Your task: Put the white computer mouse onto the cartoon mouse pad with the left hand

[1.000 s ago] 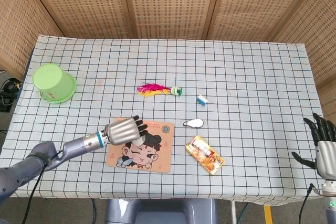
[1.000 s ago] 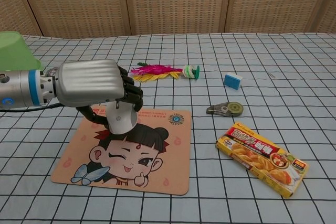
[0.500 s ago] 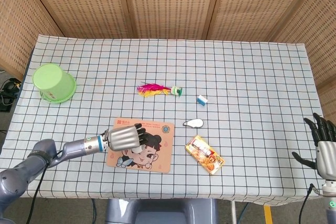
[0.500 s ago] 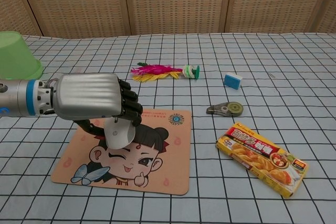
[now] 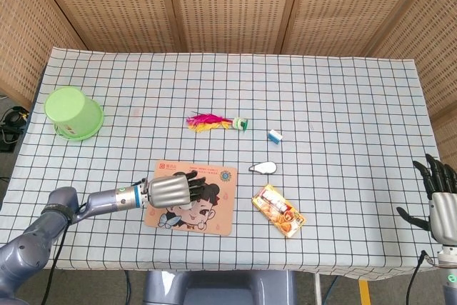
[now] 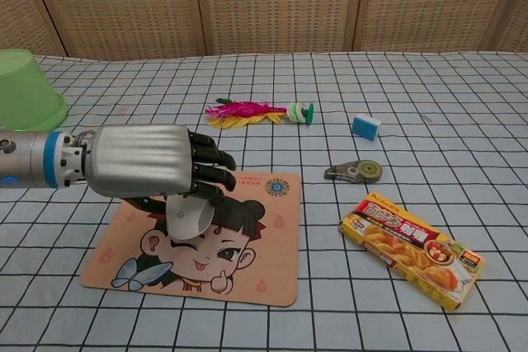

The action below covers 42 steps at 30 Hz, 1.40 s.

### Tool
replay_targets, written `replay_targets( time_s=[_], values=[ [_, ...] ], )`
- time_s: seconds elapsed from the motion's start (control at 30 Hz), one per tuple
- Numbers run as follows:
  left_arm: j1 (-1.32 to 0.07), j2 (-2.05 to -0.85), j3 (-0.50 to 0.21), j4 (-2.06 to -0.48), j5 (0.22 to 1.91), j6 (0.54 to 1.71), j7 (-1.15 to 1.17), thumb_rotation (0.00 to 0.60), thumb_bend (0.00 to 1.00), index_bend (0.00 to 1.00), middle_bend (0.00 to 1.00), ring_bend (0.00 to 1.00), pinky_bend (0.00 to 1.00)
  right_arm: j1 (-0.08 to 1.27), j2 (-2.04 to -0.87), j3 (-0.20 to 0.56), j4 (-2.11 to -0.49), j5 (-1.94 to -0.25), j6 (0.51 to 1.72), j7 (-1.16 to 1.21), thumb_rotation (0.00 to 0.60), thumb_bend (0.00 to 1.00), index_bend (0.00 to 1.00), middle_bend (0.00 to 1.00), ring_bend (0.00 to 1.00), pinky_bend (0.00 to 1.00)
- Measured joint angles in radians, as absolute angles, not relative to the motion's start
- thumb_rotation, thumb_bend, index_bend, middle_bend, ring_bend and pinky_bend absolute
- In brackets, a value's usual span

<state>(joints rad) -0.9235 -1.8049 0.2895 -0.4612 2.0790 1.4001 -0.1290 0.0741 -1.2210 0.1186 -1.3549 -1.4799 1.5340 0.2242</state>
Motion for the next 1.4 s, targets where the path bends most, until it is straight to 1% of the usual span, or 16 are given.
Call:
replay_targets(
  time_s=[0.03, 0.13, 0.33, 0.5, 0.67, 0.8, 0.9, 1.0, 1.1, 1.2, 1.3, 1.4],
  values=[
    [-0.923, -1.808, 0.291, -0.457, 2.076, 1.400, -0.130, 0.600, 0.35, 0.36, 0.09, 0.05, 0.23, 0.074, -1.221, 0.119, -1.355, -1.480, 1.534, 0.224, 0.600, 0.08, 0.15, 0.00, 0.00, 0.00],
    [-0.920, -1.814, 0.294, -0.447, 2.069, 1.399, -0.131, 0.600, 0.31, 0.25, 0.01, 0.00, 0.16, 0.074, -1.221, 0.119, -1.356, -1.480, 1.534, 0.222, 0.600, 0.08, 0.15, 0.00, 0.00, 0.00],
    [-0.910, -1.820, 0.298, -0.438, 2.051, 1.401, -0.125, 0.600, 0.22, 0.14, 0.00, 0.00, 0.08, 0.074, -1.222, 0.117, -1.358, -1.483, 1.535, 0.220, 0.600, 0.08, 0.15, 0.00, 0.00, 0.00],
    [-0.905, -1.816, 0.302, -0.437, 2.044, 1.410, -0.122, 0.600, 0.21, 0.10, 0.00, 0.00, 0.05, 0.073, -1.222, 0.117, -1.358, -1.484, 1.535, 0.219, 0.600, 0.08, 0.15, 0.00, 0.00, 0.00],
    [-0.890, -1.799, 0.292, -0.444, 2.025, 1.445, -0.118, 0.600, 0.21, 0.09, 0.00, 0.00, 0.04, 0.072, -1.221, 0.116, -1.361, -1.487, 1.541, 0.219, 0.600, 0.07, 0.15, 0.00, 0.00, 0.00],
    [-0.858, -1.770, 0.260, -0.481, 1.977, 1.486, -0.123, 0.600, 0.21, 0.10, 0.00, 0.00, 0.04, 0.072, -1.219, 0.113, -1.364, -1.492, 1.540, 0.218, 0.600, 0.08, 0.15, 0.00, 0.00, 0.00],
    [-0.821, -1.739, 0.227, -0.543, 1.925, 1.505, -0.128, 0.600, 0.20, 0.11, 0.00, 0.00, 0.04, 0.072, -1.219, 0.109, -1.368, -1.500, 1.542, 0.213, 0.600, 0.07, 0.15, 0.00, 0.00, 0.00],
    [-0.769, -1.701, 0.194, -0.645, 1.861, 1.518, -0.127, 0.600, 0.19, 0.11, 0.00, 0.00, 0.04, 0.072, -1.219, 0.104, -1.375, -1.509, 1.545, 0.203, 0.600, 0.07, 0.15, 0.00, 0.00, 0.00],
    [-0.706, -1.652, 0.166, -0.781, 1.796, 1.531, -0.098, 0.600, 0.19, 0.10, 0.00, 0.00, 0.02, 0.073, -1.220, 0.101, -1.377, -1.514, 1.545, 0.194, 0.600, 0.08, 0.15, 0.00, 0.00, 0.00],
    [-0.634, -1.596, 0.147, -0.932, 1.730, 1.543, -0.029, 0.600, 0.19, 0.08, 0.00, 0.00, 0.00, 0.074, -1.221, 0.098, -1.379, -1.516, 1.541, 0.186, 0.600, 0.07, 0.15, 0.00, 0.00, 0.00],
    [-0.561, -1.543, 0.135, -1.075, 1.666, 1.552, 0.059, 0.600, 0.19, 0.01, 0.00, 0.00, 0.00, 0.077, -1.223, 0.096, -1.380, -1.519, 1.538, 0.180, 0.600, 0.08, 0.14, 0.00, 0.00, 0.00],
    [-0.486, -1.496, 0.129, -1.210, 1.605, 1.567, 0.132, 0.600, 0.18, 0.00, 0.00, 0.00, 0.00, 0.079, -1.224, 0.093, -1.381, -1.521, 1.532, 0.172, 0.600, 0.07, 0.14, 0.00, 0.00, 0.00]
  ],
)
